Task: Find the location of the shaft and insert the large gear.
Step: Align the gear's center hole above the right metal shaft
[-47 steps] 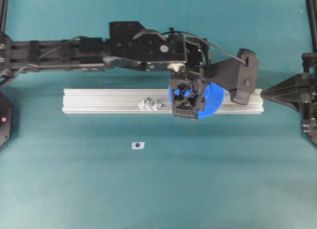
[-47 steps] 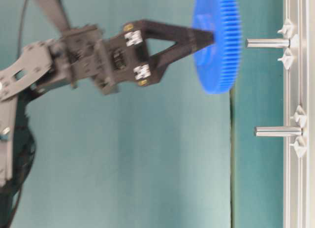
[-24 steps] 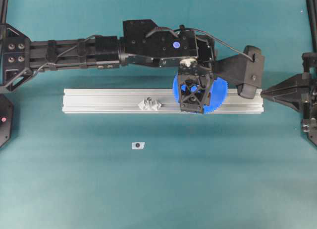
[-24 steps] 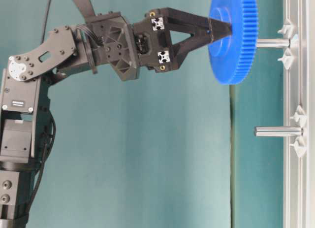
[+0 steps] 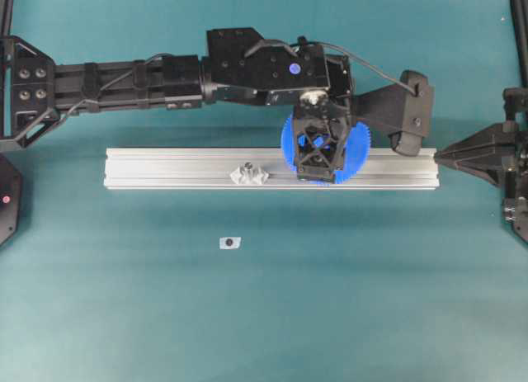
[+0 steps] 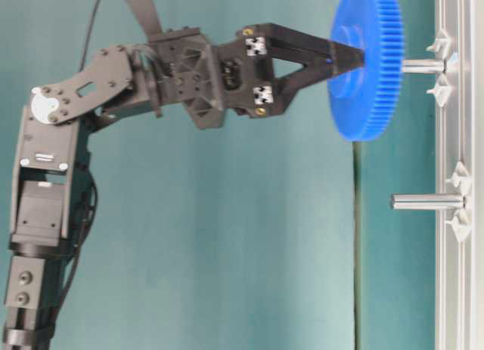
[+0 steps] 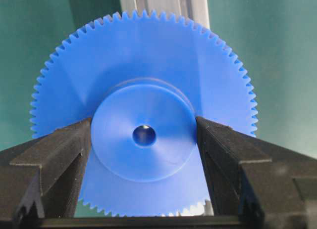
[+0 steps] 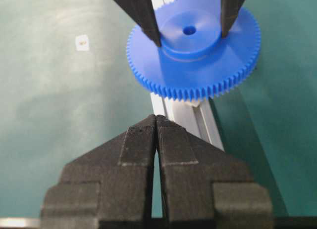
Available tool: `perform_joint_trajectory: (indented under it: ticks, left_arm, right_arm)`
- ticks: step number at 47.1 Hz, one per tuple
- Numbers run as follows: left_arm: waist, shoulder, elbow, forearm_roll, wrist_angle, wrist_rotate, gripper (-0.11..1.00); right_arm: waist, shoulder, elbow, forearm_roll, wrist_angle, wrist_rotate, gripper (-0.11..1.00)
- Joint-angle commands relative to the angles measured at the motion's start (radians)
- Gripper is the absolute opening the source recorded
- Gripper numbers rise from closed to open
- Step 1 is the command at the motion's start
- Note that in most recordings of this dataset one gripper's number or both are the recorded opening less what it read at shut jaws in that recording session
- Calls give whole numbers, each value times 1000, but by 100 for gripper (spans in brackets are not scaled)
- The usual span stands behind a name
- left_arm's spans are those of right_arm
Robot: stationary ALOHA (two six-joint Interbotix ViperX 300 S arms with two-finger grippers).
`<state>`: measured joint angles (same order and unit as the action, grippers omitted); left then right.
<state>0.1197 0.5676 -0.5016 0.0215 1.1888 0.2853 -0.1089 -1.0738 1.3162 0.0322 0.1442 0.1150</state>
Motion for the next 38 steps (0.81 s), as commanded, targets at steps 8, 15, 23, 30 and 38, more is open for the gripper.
perform_joint_trajectory:
  ticks: [8, 15, 23, 30, 38]
  left_arm:
    - [0, -18, -3, 5, -17, 3, 71]
    - [11, -18, -5, 5, -29, 6, 71]
    - [32, -18, -5, 5, -28, 8, 71]
    - [49, -23, -5, 5, -20, 8, 71]
    - [51, -23, -3, 5, -17, 8, 71]
  right_arm:
    - [-5, 3, -9, 0, -5, 11, 1]
    - [-6, -2, -9, 0, -5, 11, 1]
    - [-6, -11, -9, 0, -5, 11, 1]
    - [-6, -12, -9, 0, -3, 11, 1]
    - [-8, -12, -9, 0, 8, 11, 1]
